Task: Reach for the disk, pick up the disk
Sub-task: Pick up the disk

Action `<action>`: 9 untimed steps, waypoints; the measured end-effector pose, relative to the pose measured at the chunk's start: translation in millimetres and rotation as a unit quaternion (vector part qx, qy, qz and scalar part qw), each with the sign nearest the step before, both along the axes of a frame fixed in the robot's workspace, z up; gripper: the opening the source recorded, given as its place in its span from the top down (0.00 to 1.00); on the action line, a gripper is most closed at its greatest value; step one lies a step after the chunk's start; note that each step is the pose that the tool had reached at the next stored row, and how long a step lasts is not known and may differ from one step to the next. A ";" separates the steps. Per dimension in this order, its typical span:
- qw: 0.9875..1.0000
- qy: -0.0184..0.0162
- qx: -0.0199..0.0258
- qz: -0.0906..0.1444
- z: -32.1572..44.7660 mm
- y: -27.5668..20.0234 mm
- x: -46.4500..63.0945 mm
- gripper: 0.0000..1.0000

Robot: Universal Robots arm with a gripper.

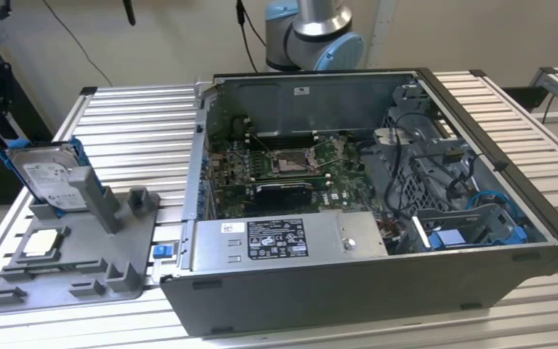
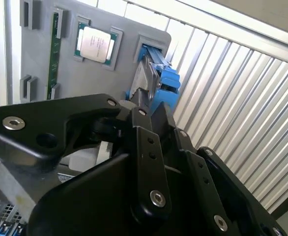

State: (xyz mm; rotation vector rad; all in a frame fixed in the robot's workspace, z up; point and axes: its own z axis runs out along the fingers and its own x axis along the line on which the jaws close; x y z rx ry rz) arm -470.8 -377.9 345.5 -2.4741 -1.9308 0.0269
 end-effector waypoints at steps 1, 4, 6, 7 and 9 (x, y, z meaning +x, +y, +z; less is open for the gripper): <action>1.000 0.000 0.000 0.000 0.0 0.0 0.0 0.00; 1.000 0.000 0.000 0.000 -0.4 1.0 0.1 0.00; 1.000 0.000 0.000 0.000 -1.6 4.7 0.0 0.00; 1.000 0.000 0.000 0.000 -2.9 7.7 0.0 0.00; 1.000 0.000 0.000 0.000 -5.8 13.7 0.0 0.00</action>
